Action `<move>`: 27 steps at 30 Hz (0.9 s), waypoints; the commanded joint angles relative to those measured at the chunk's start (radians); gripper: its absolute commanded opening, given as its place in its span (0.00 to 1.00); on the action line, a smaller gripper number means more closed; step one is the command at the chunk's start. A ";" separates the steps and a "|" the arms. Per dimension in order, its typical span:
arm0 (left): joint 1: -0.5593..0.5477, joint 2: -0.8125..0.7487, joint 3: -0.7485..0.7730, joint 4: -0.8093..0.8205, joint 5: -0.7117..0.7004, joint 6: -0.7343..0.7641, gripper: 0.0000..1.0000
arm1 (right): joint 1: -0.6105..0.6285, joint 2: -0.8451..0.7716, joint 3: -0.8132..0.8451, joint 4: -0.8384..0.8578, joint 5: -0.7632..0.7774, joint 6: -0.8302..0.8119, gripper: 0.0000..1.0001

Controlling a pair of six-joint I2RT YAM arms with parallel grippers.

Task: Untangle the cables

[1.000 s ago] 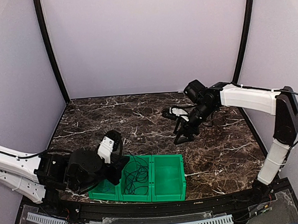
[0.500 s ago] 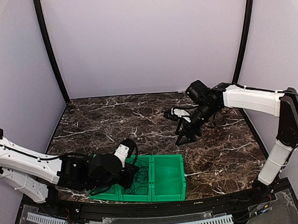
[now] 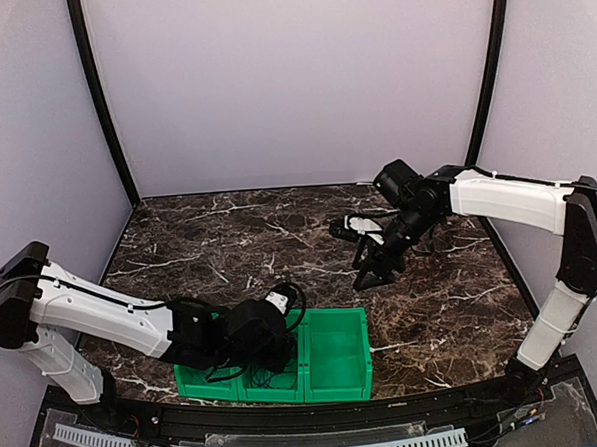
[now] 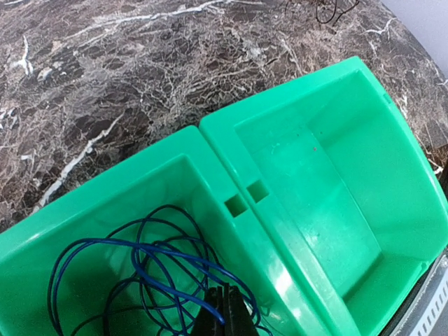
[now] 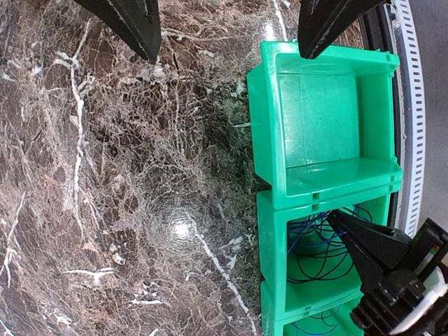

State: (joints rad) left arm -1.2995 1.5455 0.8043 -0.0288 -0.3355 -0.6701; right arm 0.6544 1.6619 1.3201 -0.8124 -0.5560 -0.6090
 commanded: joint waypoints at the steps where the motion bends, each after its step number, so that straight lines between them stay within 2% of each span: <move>1: 0.008 0.054 0.044 -0.081 0.035 -0.032 0.00 | 0.011 -0.028 -0.010 0.009 -0.006 -0.009 0.69; 10: 0.021 0.074 0.125 -0.194 0.051 -0.050 0.00 | -0.016 -0.041 0.002 -0.016 -0.008 -0.012 0.69; 12: 0.022 0.054 0.148 -0.230 0.049 -0.055 0.08 | -0.056 -0.047 0.006 -0.014 -0.004 -0.007 0.69; 13: 0.022 0.034 0.157 -0.259 0.043 -0.056 0.16 | -0.086 -0.048 0.009 -0.012 -0.002 -0.002 0.69; 16: 0.021 -0.008 0.192 -0.301 0.030 -0.057 0.33 | -0.194 -0.035 0.022 -0.002 0.022 0.009 0.69; 22: 0.021 -0.087 0.202 -0.323 0.062 0.006 0.57 | -0.403 0.039 0.062 0.018 0.118 0.055 0.69; 24: 0.022 -0.098 0.209 -0.342 0.070 0.030 0.62 | -0.435 0.058 0.068 0.030 0.163 0.062 0.69; 27: 0.021 -0.107 0.237 -0.408 0.060 0.050 0.63 | -0.452 0.075 0.066 0.042 0.208 0.061 0.69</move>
State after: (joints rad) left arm -1.2789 1.4670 1.0012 -0.3347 -0.2813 -0.6735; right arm 0.2104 1.7107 1.3655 -0.7910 -0.4248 -0.5663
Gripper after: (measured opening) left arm 0.630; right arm 0.694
